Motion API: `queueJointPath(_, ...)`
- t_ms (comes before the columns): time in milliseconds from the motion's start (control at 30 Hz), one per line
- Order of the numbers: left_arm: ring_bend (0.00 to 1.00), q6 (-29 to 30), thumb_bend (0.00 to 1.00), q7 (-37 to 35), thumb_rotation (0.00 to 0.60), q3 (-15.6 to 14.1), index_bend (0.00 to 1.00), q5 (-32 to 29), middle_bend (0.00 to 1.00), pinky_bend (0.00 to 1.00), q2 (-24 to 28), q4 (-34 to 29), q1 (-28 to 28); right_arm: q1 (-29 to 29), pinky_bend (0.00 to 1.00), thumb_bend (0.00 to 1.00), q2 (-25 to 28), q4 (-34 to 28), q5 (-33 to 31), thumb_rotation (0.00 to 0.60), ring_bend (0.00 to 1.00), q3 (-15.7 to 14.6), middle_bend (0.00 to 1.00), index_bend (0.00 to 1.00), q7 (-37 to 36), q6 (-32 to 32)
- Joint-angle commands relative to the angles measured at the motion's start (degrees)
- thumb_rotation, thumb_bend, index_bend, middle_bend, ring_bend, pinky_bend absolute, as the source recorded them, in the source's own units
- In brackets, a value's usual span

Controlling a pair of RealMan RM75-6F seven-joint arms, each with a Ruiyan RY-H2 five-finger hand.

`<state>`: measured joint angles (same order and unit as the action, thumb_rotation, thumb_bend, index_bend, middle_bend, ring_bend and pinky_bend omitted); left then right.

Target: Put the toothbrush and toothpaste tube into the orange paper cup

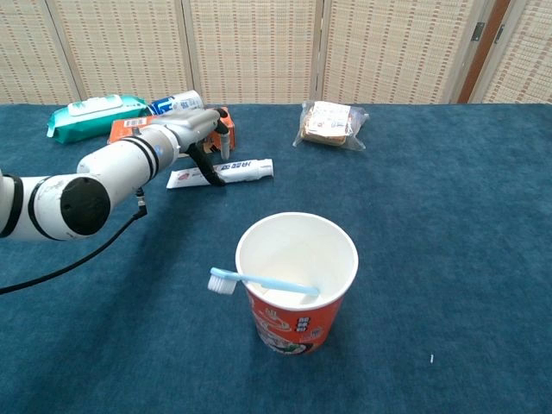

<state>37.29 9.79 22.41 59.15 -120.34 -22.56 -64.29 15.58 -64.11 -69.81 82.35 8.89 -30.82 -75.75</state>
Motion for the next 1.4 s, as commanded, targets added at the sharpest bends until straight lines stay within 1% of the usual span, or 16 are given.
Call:
queueJointPath(33,0.00,-0.9,0.00,0.3,0.600,0.1,0.43,-0.1,0.00,0.00,-0.4,1.0,-0.5,0.0,0.20,0.09,-0.1,0.1,0.0,0.600,0.00,0.0,0.01,0.38,-0.1,0.1)
queueJointPath(267,0.00,-2.6,0.00,1.7,0.600,0.6,0.45,-0.7,0.00,0.00,-0.8,2.2,-1.3,0.2,0.20,0.09,-0.3,0.5,0.1,0.600,0.00,0.0,0.01,0.38,-0.5,0.3)
queueJointPath(500,0.00,-3.8,0.01,1.7,0.600,1.1,0.47,-1.2,0.00,0.00,-0.6,2.1,-1.5,0.2,0.20,0.09,-0.4,0.9,0.1,0.600,0.00,0.1,0.01,0.38,-0.9,0.5)
queueJointPath(767,0.00,-4.6,0.20,2.3,0.600,1.3,0.49,-1.6,0.00,0.00,-0.7,2.5,-1.5,0.1,0.20,0.09,-0.8,1.3,0.0,0.600,0.00,-0.1,0.01,0.38,-1.3,0.7)
queueJointPath(867,0.00,-4.6,0.24,2.3,0.600,1.4,0.50,-1.7,0.00,0.00,-0.7,2.5,-1.5,0.1,0.20,0.09,-1.0,1.5,0.0,0.600,0.00,-0.1,0.01,0.38,-1.4,0.6)
queueJointPath(1033,0.00,-3.9,0.27,2.3,0.600,1.3,0.53,-1.4,0.00,0.00,-0.4,1.8,-1.0,0.1,0.20,0.09,-1.0,1.5,0.0,0.600,0.00,0.0,0.01,0.38,-1.4,0.5)
queueJointPath(1167,0.00,-2.0,0.27,1.9,0.600,0.9,0.55,-0.7,0.00,0.00,0.3,-0.2,-0.2,0.1,0.20,0.09,-0.9,1.3,0.2,0.600,0.00,0.0,0.01,0.38,-1.3,0.4)
queueJointPath(1233,0.00,-0.4,0.27,1.6,0.600,0.5,0.55,0.0,0.00,0.00,1.1,-2.1,0.5,0.1,0.20,0.09,-0.9,1.1,0.2,0.600,0.00,0.0,0.01,0.38,-1.2,0.3)
queueJointPath(1400,0.00,3.9,0.27,1.9,0.600,-0.6,0.56,1.4,0.00,0.00,4.2,-9.3,3.1,0.1,0.20,0.09,-0.7,0.5,0.4,0.600,0.00,0.0,0.01,0.38,-0.8,0.0)
